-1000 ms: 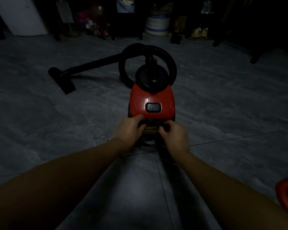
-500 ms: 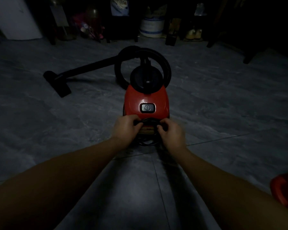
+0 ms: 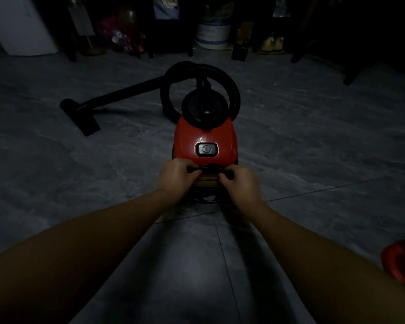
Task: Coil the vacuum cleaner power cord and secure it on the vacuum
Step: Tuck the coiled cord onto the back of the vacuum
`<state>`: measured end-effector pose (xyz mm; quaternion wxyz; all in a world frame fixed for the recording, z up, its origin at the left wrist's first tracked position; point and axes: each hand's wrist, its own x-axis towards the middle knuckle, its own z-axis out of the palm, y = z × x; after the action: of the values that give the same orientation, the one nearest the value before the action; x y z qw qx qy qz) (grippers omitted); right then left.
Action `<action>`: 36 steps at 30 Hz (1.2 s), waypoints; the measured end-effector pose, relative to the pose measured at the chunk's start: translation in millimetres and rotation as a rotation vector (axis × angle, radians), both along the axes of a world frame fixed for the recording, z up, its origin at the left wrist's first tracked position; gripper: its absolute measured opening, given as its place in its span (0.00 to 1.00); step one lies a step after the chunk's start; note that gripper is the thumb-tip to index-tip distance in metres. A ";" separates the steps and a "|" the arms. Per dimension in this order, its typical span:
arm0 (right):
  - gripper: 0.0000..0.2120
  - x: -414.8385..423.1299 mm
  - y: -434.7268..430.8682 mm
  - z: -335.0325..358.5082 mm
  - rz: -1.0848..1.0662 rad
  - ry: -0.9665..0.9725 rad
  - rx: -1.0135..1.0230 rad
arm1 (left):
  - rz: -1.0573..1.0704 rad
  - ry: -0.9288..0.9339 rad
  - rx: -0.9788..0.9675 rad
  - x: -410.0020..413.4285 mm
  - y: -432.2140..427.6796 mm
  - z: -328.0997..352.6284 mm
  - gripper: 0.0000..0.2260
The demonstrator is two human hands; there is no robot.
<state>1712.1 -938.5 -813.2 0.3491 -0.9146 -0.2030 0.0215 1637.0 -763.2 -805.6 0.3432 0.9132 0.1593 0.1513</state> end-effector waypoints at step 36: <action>0.15 -9.3 -1.6 -15.7 -0.228 0.087 0.283 | 0.067 0.154 0.173 12.9 -23.6 16.3 0.08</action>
<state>1702.8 -940.1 -829.0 0.4830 -0.8716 -0.0837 -0.0073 1649.9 -786.8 -789.3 0.2448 0.9424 0.2021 0.1051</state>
